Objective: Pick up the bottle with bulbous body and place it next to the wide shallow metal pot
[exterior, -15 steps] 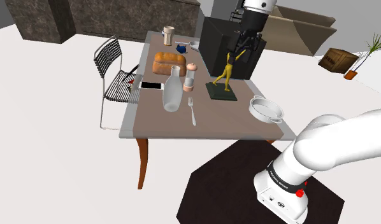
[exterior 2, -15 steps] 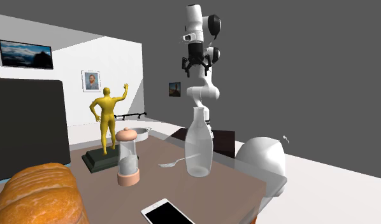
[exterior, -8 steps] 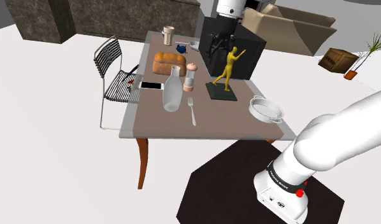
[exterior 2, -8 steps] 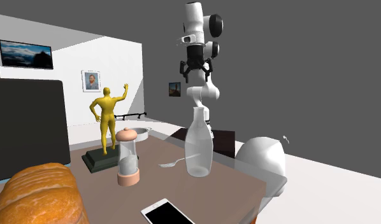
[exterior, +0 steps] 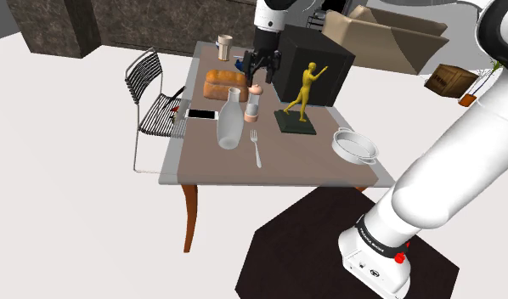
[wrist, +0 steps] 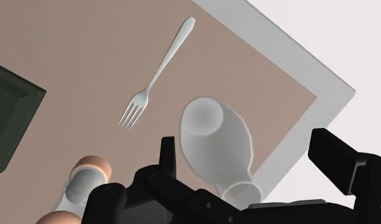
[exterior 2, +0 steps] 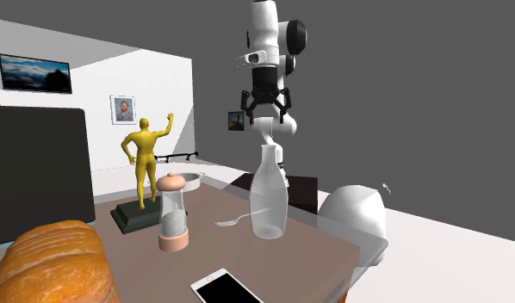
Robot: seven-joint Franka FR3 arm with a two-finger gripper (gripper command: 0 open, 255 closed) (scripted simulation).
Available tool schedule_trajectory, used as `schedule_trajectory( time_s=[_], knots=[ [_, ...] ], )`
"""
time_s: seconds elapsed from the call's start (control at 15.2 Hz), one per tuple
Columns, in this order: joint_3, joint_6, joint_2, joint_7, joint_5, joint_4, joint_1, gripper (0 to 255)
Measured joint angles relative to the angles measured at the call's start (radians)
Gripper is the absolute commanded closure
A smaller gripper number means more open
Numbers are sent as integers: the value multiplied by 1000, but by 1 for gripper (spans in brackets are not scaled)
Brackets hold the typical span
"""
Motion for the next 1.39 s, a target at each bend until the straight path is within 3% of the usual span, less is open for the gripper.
schedule_trajectory(
  time_s=[0.53,1.06,1.39],
  knots=[
    [15,-4,312,15,-53,308,26,0],
    [16,88,342,19,-58,245,31,0],
    [15,96,343,18,-58,239,30,0]
  ],
)
